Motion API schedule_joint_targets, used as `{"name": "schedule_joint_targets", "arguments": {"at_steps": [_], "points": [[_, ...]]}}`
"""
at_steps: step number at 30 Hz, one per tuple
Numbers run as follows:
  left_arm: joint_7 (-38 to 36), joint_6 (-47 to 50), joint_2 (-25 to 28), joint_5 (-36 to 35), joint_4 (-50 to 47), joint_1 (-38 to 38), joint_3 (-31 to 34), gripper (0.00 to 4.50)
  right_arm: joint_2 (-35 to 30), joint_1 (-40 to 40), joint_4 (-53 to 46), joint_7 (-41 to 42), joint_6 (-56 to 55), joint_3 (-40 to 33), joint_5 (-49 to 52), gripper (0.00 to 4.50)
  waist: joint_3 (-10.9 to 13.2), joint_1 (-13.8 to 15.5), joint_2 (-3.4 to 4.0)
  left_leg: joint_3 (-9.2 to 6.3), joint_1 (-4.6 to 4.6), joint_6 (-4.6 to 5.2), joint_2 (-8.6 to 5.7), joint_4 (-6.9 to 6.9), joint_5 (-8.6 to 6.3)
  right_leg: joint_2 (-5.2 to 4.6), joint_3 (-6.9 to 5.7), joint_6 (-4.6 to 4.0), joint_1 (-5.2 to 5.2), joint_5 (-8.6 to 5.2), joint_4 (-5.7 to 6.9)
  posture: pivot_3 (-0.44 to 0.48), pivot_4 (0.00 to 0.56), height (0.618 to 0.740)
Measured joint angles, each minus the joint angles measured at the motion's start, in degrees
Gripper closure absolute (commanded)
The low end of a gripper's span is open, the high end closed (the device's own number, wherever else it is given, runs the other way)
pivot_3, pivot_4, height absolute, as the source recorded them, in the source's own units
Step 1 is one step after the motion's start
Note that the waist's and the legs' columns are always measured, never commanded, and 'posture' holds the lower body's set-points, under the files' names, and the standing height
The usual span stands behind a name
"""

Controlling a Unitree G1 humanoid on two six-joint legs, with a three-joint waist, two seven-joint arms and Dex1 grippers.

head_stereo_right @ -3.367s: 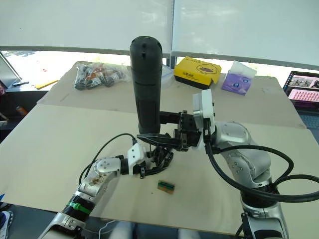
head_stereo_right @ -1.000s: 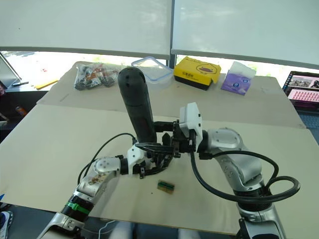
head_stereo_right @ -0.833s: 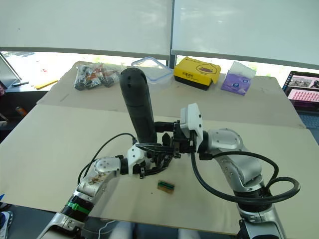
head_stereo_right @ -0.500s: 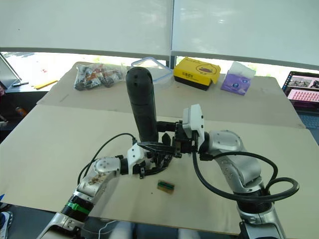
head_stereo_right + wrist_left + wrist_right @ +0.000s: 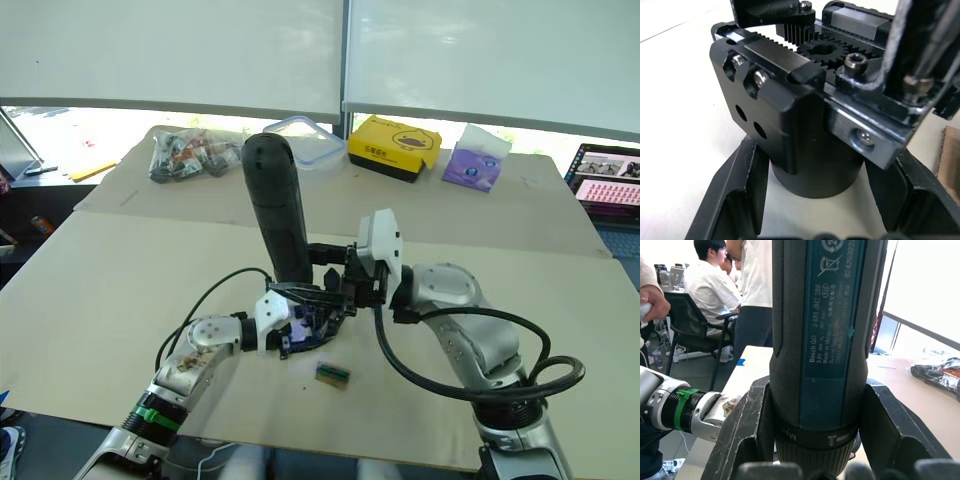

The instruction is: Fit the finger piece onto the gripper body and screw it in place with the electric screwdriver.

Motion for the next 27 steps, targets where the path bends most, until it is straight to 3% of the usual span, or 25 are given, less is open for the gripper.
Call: {"name": "schedule_joint_targets", "arguments": {"at_steps": [16, 27], "points": [[0.2, -0.05, 0.0, 0.03, 0.73, -0.04, -0.08, 2.22, -0.11, 1.66, -0.42, -2.64, -0.24, 0.56, -0.2, 2.57, -0.6, -0.24, -0.02, 0.0, 0.16, -0.01, 0.0, -0.01, -0.01, -0.01, 0.01, -0.34, 0.11, -0.21, -0.02, 0.0, 0.15, 0.74], [0.3, 0.02, -0.02, -0.02, 0.74, -0.03, -0.06, 2.22, -0.23, -1.36, 1.15, -1.25, 1.4, 0.19, 1.0, 2.57, -0.59, -0.23, -0.03, 0.01, 0.14, -0.01, 0.0, -0.02, 0.0, -0.01, 0.02, -0.35, 0.07, -0.22, -0.01, 0.0, 0.15, 0.74]]}}
